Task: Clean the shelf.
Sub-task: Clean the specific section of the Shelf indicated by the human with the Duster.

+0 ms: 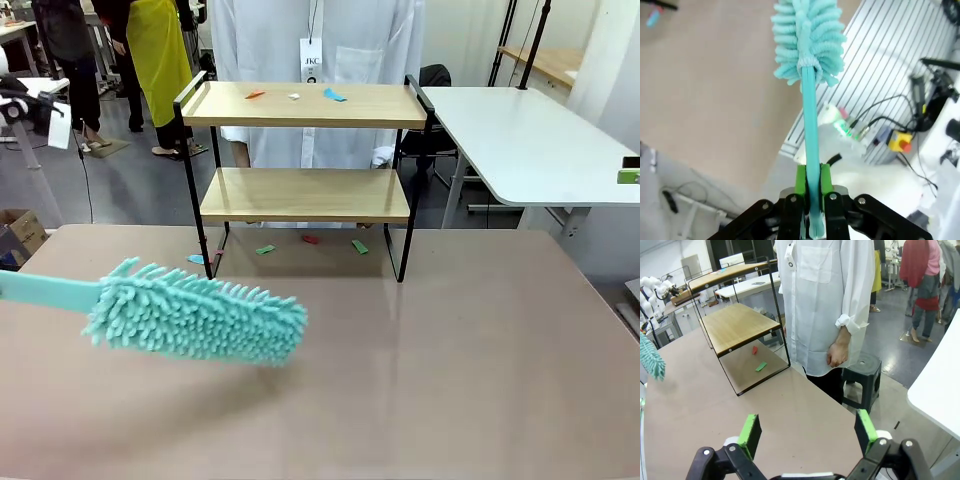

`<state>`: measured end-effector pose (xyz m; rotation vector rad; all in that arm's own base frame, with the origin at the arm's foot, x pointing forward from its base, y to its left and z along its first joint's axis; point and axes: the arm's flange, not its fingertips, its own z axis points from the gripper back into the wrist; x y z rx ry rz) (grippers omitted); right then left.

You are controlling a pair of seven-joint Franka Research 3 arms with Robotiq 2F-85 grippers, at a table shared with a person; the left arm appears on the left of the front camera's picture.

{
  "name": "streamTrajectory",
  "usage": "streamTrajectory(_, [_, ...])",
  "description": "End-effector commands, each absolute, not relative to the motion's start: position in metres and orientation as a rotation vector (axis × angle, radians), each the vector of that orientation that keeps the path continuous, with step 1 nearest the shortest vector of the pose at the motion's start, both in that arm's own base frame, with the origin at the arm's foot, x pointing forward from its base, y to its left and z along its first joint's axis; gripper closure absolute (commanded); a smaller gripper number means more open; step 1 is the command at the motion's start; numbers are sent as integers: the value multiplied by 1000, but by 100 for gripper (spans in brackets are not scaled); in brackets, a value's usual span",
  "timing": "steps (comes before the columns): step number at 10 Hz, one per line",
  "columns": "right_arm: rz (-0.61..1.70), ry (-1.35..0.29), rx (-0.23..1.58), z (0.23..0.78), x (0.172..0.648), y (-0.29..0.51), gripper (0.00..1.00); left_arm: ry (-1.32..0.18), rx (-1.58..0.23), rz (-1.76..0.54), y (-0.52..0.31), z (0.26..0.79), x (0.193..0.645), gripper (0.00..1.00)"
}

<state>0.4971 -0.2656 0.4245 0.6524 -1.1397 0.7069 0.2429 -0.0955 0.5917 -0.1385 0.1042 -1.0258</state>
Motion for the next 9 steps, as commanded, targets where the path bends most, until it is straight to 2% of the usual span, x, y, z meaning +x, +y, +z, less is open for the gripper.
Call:
streamTrajectory(1, [711,-1143,649,427,497,-264,0,167,-126,-1050,-83,578,256,87])
streamTrajectory(3, [711,-1143,649,427,497,-264,0,213,-97,-1051,-87,567,262,87])
streamTrajectory(4, [711,-1143,649,427,497,-264,0,173,-119,-1019,-87,573,256,87])
streamTrajectory(9, [711,-1143,649,427,497,-264,0,173,-119,-1019,-87,573,256,87])
